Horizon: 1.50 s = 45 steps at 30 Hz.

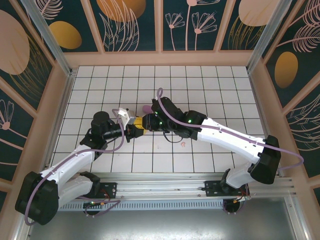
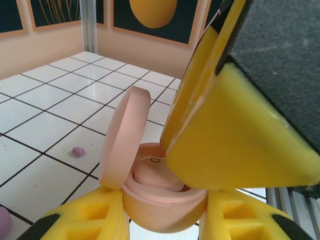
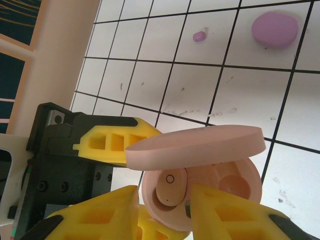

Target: Insert wireless bluetooth earbuds into charging case

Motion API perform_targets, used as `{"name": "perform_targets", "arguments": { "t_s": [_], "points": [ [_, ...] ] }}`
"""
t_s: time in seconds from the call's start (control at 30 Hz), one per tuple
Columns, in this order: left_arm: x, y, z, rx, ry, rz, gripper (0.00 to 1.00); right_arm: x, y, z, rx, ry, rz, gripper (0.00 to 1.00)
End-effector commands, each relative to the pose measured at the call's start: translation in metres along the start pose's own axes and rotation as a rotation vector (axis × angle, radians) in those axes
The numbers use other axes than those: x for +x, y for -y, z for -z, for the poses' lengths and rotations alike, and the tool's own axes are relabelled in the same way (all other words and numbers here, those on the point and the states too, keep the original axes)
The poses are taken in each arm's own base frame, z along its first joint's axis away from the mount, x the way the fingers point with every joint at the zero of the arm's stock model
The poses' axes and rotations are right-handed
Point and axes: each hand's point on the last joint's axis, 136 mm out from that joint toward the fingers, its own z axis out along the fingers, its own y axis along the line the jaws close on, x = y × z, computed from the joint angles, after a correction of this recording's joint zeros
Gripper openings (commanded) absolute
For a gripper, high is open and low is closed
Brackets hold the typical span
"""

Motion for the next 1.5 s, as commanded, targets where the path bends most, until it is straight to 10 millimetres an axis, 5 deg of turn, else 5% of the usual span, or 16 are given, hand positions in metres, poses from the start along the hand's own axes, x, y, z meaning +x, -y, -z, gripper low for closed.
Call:
{"name": "perform_targets", "arguments": {
  "t_s": [0.0,0.57,0.8,0.93,1.1,1.27,1.47],
  "points": [
    [-0.017,0.003,-0.002,0.024,0.049,-0.047,0.00,-0.014,-0.003,0.021,-0.011,0.047,-0.003,0.34],
    [-0.023,0.012,-0.005,0.109,0.074,0.026,0.00,-0.024,0.009,0.046,-0.057,0.103,-0.053,0.34],
    [-0.025,0.011,-0.008,0.123,0.087,0.061,0.00,-0.035,0.025,0.076,-0.049,0.173,-0.112,0.34],
    [-0.024,0.010,-0.010,0.127,0.079,0.080,0.00,-0.042,0.049,0.099,-0.018,0.223,-0.165,0.34],
    [-0.020,0.006,-0.013,0.127,0.065,0.113,0.00,-0.029,0.108,0.107,0.122,0.209,-0.269,0.34],
    [-0.017,0.002,-0.016,0.119,0.053,0.132,0.00,0.017,0.168,0.074,0.252,0.055,-0.349,0.33],
    [-0.013,-0.001,-0.016,0.100,0.042,0.133,0.00,0.057,0.198,0.035,0.304,-0.074,-0.362,0.25]
  ]
}}
